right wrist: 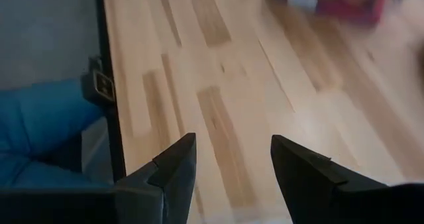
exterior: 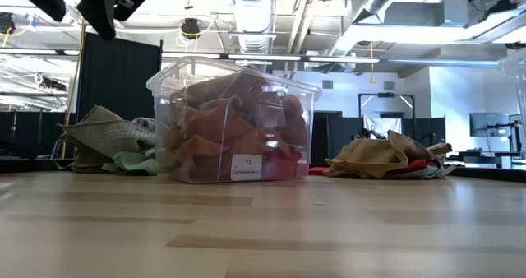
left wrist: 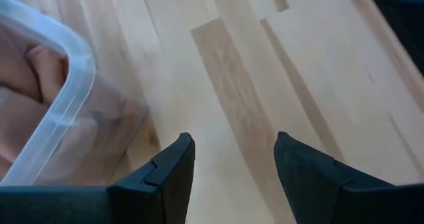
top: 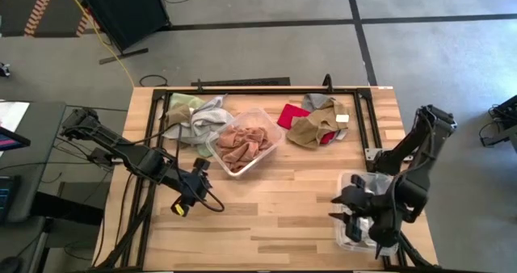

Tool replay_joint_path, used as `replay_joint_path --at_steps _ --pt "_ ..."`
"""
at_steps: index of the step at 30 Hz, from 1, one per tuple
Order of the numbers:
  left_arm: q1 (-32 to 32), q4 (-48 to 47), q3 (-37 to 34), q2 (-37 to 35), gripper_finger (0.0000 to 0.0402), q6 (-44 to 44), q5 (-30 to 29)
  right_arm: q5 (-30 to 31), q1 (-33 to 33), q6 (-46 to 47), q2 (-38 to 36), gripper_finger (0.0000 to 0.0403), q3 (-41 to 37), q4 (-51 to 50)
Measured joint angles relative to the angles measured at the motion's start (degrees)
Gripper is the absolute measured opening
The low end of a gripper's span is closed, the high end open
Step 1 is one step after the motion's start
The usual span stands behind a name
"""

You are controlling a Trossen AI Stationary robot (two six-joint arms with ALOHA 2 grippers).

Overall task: Sort towels by color in basket
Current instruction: Put the gray towel into the bottom transparent bin

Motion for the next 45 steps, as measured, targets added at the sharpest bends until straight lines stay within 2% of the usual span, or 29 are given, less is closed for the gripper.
replay_joint_path --at_steps 12,25,30,39,45 --pt "0.0 -2.41 -1.96 -0.22 0.0196 -0.8 -1.86 0.82 -9.14 -25.7 0.04 0.0221 0.0 16.94" --pt "0.0 1.6 -8.61 -1.47 0.0196 -2.33 -2.61 0.29 -17.39 -39.48 0.95 0.0221 0.02 23.94" --pt "0.03 3.42 -11.87 -5.85 0.0196 -1.8 -5.35 -2.57 -20.17 -46.17 3.29 0.0221 0.02 28.65" --pt "2.45 3.41 -16.99 -19.21 0.0196 -4.29 -10.68 -4.51 -25.7 -51.74 5.4 0.0221 0.02 31.17" --pt "4.64 0.99 -18.78 -26.71 0.0196 -6.21 -17.75 -4.76 -28.6 -55.52 5.38 0.0221 0.02 34.69"
